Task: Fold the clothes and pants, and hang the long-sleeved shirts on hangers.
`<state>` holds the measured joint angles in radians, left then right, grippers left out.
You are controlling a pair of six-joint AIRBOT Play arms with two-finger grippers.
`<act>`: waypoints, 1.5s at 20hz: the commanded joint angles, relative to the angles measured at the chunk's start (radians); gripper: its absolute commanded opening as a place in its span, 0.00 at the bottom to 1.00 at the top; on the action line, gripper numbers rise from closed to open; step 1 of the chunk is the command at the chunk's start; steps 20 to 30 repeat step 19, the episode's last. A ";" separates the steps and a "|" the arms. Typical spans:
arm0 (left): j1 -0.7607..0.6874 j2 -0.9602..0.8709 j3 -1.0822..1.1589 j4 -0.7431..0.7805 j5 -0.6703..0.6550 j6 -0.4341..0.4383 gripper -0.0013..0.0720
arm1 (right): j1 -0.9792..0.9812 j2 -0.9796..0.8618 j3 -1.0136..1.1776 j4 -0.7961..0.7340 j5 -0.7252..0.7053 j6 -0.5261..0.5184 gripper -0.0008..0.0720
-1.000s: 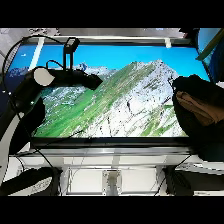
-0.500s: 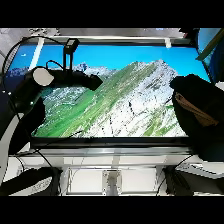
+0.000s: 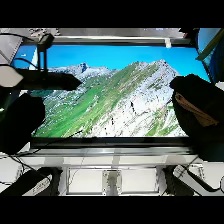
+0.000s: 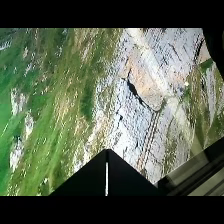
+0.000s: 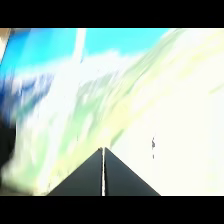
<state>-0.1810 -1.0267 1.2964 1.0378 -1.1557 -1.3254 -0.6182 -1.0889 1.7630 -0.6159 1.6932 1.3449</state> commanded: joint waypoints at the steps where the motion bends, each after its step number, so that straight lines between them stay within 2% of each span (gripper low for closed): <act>1: 0.065 0.064 0.000 0.080 -0.168 -0.014 0.03 | 0.299 0.016 0.003 -0.265 0.045 -0.046 0.02; 3: 0.072 0.072 0.000 0.099 -0.251 -0.023 0.03 | 0.400 0.016 0.003 -0.372 0.045 -0.046 0.02; 6: 0.071 0.071 0.000 0.099 -0.323 -0.022 0.03 | 0.452 0.016 0.003 -0.412 0.044 -0.046 0.02; 30: 0.071 0.071 0.000 0.099 -0.323 -0.022 0.03 | 0.452 0.016 0.002 -0.416 0.081 -0.045 0.02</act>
